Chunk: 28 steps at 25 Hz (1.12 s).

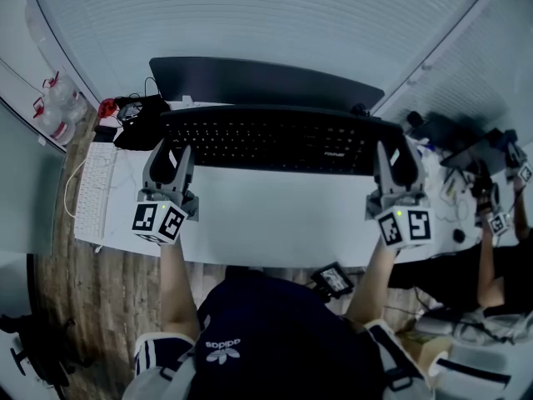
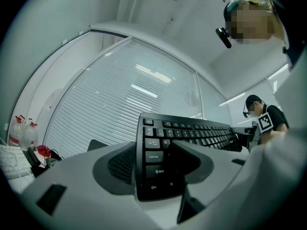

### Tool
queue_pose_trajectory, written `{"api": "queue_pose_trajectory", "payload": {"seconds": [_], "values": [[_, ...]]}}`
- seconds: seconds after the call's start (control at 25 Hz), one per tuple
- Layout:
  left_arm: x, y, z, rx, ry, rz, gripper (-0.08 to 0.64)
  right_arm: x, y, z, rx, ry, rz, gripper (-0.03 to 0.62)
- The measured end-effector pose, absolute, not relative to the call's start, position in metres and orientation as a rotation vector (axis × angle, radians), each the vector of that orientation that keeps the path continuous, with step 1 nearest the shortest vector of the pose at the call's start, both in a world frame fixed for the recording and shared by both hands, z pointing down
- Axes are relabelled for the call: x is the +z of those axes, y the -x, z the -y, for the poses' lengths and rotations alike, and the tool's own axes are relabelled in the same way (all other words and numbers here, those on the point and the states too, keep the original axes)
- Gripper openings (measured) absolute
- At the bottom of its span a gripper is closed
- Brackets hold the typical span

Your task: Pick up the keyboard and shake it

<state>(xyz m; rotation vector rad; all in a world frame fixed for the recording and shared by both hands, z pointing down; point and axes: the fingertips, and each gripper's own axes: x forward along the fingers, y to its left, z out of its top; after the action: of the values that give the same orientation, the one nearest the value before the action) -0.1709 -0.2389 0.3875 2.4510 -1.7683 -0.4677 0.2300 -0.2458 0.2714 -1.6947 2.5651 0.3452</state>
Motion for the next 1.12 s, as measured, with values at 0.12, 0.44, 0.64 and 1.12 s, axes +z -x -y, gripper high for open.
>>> {"api": "queue_pose_trajectory", "payload": {"seconds": [0.12,0.44,0.64,1.12], "values": [[0.383,0.167,0.252,-0.453,-2.472,1.761,0.224,0.269,-0.234,0.254,0.338,1.712,-2.549,0.186],[0.389,0.158,0.26,-0.428,-2.476,1.738,0.224,0.281,-0.244,0.262,0.276,1.742,-2.531,0.186],[0.392,0.156,0.255,-0.413,-2.477,1.73,0.224,0.29,-0.25,0.258,0.242,1.744,-2.533,0.186],[0.39,0.161,0.251,-0.431,-2.45,1.756,0.224,0.284,-0.241,0.261,0.254,1.729,-2.528,0.186]]}}
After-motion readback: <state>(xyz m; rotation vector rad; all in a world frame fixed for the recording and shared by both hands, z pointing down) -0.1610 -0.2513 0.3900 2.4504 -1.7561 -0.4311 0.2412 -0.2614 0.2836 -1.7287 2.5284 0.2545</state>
